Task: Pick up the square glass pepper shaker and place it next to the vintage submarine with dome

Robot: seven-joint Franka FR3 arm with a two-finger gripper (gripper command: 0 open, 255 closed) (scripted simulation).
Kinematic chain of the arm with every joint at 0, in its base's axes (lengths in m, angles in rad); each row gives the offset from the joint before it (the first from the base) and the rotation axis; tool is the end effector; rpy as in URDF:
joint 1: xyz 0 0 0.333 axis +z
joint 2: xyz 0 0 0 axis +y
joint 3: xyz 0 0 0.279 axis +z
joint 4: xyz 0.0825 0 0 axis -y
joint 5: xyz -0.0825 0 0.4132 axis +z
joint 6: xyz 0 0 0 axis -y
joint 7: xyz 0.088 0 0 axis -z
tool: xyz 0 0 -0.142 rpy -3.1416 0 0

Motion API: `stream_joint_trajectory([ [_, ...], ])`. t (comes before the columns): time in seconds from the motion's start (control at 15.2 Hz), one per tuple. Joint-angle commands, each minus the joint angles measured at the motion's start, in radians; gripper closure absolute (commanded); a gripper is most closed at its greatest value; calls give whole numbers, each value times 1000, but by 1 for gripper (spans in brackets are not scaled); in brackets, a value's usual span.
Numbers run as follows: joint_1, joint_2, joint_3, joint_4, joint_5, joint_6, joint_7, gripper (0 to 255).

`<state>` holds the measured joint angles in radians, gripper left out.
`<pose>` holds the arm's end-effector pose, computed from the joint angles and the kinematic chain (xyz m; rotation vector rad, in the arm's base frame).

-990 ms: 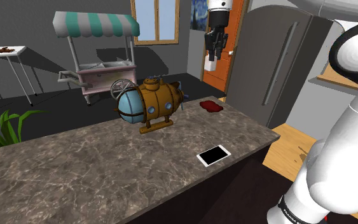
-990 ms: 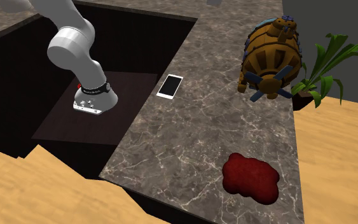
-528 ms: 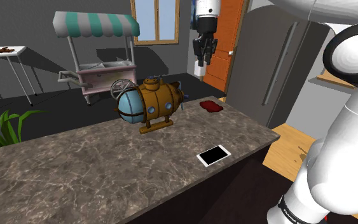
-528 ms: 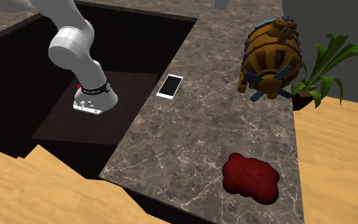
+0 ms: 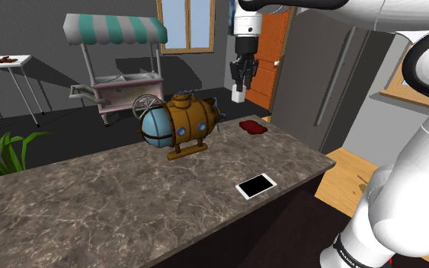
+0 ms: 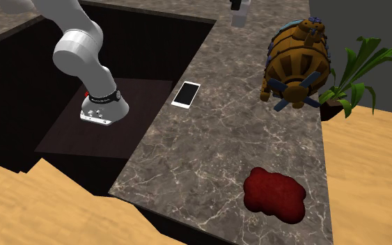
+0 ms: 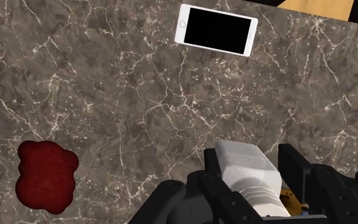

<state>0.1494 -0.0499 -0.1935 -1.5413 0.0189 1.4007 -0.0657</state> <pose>0.5483 -0.0235 0.5809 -3.1049 -0.0382 0.1397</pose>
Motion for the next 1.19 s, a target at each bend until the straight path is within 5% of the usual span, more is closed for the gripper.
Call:
stream_joint_trajectory([
  [0.0,1,-8,1,-37,-2,29,1,255],
  [1.12,1,-50,3,-316,-9,267,2,255],
])
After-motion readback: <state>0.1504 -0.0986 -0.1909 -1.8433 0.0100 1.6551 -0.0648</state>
